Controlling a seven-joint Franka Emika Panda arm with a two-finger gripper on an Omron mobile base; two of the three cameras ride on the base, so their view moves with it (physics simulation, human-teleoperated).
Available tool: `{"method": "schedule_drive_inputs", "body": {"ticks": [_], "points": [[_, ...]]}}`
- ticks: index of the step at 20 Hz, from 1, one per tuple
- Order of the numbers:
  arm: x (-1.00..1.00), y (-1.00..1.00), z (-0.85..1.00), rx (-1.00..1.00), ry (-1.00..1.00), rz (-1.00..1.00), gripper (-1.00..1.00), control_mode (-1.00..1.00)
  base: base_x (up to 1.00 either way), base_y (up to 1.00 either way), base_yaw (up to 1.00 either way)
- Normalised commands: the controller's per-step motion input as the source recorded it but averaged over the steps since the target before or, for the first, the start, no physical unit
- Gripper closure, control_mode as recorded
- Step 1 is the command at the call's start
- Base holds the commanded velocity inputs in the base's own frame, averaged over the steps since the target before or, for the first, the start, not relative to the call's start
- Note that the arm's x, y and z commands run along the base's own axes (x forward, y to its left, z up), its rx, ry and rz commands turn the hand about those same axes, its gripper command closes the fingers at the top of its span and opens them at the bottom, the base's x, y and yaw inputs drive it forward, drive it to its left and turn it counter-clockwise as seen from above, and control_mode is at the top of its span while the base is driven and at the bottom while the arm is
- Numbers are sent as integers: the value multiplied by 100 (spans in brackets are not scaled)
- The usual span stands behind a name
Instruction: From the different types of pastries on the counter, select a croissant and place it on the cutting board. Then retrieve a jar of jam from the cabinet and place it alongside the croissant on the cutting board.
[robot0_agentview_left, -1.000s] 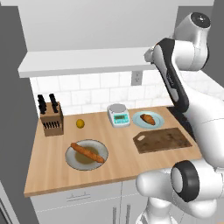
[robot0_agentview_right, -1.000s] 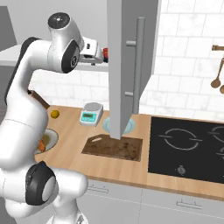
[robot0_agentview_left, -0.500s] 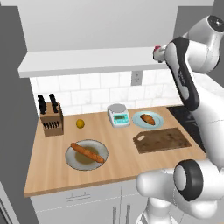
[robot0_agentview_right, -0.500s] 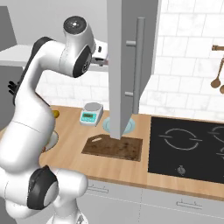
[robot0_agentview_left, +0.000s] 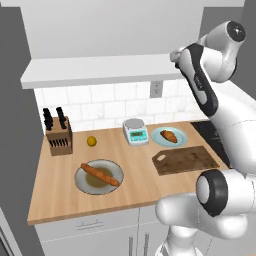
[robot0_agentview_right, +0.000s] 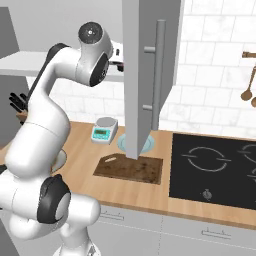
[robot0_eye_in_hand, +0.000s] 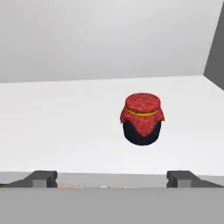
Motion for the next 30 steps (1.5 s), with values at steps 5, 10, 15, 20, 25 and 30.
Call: {"method": "schedule_drive_inputs", "body": {"ticks": [5,10,15,20,25,30], "points": [[43,-26,-6,-2,14,1,-100,-100,0,0,0],[42,-5,4,0,0,0,-100,-100,0,0,0],[13,0,-15,-6,9,0,-100,-100,0,0,0],[19,-2,-2,-2,0,0,-100,-100,0,0,0],[47,-14,0,0,0,0,-100,-100,0,0,0],[0,-3,0,0,0,0,-100,-100,0,0,0]]}}
